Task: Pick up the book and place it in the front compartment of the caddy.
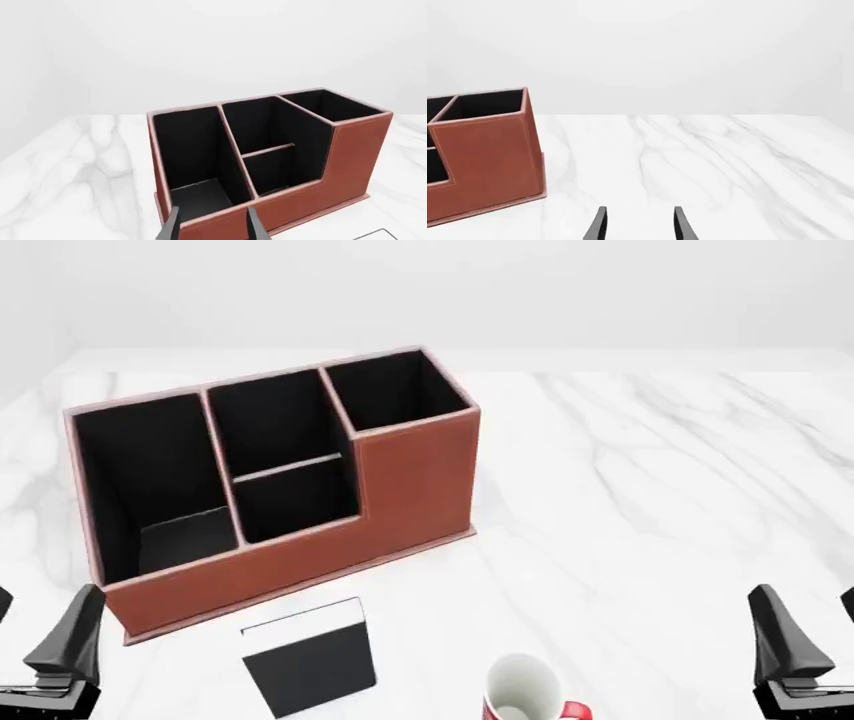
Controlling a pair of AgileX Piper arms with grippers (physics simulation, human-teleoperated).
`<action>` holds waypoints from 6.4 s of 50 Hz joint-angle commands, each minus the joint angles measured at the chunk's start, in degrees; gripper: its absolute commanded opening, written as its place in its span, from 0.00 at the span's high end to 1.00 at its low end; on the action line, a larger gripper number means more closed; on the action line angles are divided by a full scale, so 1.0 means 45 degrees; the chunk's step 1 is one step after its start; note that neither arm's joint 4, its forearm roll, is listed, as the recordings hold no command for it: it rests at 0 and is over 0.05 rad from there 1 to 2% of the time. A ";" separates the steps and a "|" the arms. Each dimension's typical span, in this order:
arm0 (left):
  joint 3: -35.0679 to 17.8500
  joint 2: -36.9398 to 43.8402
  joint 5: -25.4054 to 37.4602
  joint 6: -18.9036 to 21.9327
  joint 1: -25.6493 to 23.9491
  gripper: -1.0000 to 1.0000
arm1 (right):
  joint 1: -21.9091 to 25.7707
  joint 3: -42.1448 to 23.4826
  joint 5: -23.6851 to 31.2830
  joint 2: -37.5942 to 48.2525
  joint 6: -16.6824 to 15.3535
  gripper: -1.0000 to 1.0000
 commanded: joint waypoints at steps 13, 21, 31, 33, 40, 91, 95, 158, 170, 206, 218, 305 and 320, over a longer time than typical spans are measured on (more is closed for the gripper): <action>-0.0039 0.0012 0.0022 -0.0011 0.0008 0.00 | 0.0000 -0.0025 -0.0085 0.0119 -0.0019 0.00; -0.0059 -0.0005 -0.0048 0.0168 -0.0185 0.00 | 0.0000 -0.0022 -0.0101 0.0131 -0.0019 0.00; -0.0588 0.1049 -0.0072 0.0727 -0.0708 0.00 | -0.0001 -0.0023 -0.0098 0.0130 -0.0015 0.00; -0.0804 0.1346 -0.0081 0.0981 -0.1069 0.00 | -0.0001 -0.0024 -0.0092 0.0125 -0.0016 0.00; -0.2045 0.3847 0.0077 0.1351 -0.1831 0.00 | -0.0003 -0.0029 -0.0065 0.0101 -0.0014 0.00; -0.6716 0.8356 0.7236 0.3560 -0.5809 0.00 | -0.0009 -0.0040 0.0000 0.0050 -0.0013 0.00; -0.6908 0.8710 0.7429 0.3657 -0.5984 0.00 | -0.0009 -0.0040 0.0000 0.0050 -0.0010 0.00; -0.8813 1.2160 0.9236 0.5161 -0.7776 0.00 | -0.0009 -0.0040 -0.0001 0.0047 -0.0011 0.00; -0.8844 1.2332 0.9390 0.5276 -0.7792 0.00 | -0.0008 -0.0040 -0.0001 0.0048 -0.0012 0.00; -0.8365 1.3078 0.8557 0.4794 -0.8364 0.00 | -0.0009 -0.0040 -0.0001 0.0049 -0.0013 0.00; -0.8215 1.3415 0.8267 0.4625 -0.8572 0.00 | -0.0009 -0.0040 -0.0001 0.0048 -0.0011 0.00; -1.0297 1.3087 1.0187 0.7800 -0.7637 1.00 | -0.0005 -0.0040 -0.0001 0.0048 -0.0016 0.00; -1.1585 1.2980 1.1187 0.9254 -0.7088 1.00 | -0.0008 -0.0040 -0.0001 0.0050 -0.0016 0.00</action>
